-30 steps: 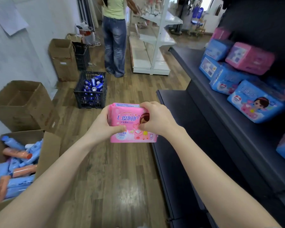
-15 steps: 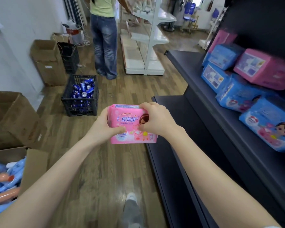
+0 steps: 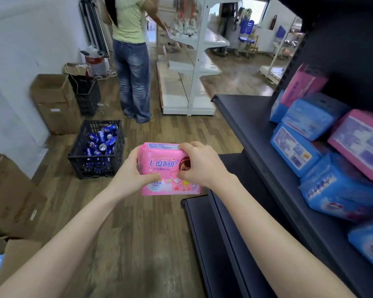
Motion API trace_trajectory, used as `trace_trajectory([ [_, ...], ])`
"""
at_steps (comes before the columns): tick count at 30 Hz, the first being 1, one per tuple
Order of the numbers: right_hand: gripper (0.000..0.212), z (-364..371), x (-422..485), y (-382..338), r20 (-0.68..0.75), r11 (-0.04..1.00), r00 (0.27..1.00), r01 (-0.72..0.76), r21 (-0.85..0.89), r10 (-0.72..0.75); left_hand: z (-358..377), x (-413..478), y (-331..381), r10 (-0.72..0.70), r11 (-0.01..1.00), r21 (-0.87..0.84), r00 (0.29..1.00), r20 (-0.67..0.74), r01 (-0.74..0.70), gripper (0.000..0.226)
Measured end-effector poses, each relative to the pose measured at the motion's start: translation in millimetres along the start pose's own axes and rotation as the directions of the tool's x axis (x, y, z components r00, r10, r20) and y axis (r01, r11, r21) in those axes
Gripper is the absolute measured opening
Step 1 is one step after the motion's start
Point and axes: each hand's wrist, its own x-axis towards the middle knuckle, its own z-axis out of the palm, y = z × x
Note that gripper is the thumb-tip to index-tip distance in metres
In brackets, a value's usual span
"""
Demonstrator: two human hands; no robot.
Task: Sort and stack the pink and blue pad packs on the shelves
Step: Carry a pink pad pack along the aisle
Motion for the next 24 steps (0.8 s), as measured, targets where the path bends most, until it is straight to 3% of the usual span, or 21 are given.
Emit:
trace_trajectory([
  [6,0.061,-4,34,25,-0.022,1.0,1.0,-0.007,-0.006,0.007,6,44,3,0.02,1.0,-0.006,0.999,0.046,-0.019,0.071],
  [16,0.066,-1,79,57,-0.12,0.985,0.98,-0.166,-0.034,0.161,15,123,1,0.125,0.992,-0.018,0.981,0.149,-0.124,0.081],
  [24,0.057,-11,117,74,-0.285,0.933,0.899,-0.358,-0.044,0.332,22,207,13,0.271,0.962,-0.056,0.909,0.317,-0.267,0.079],
])
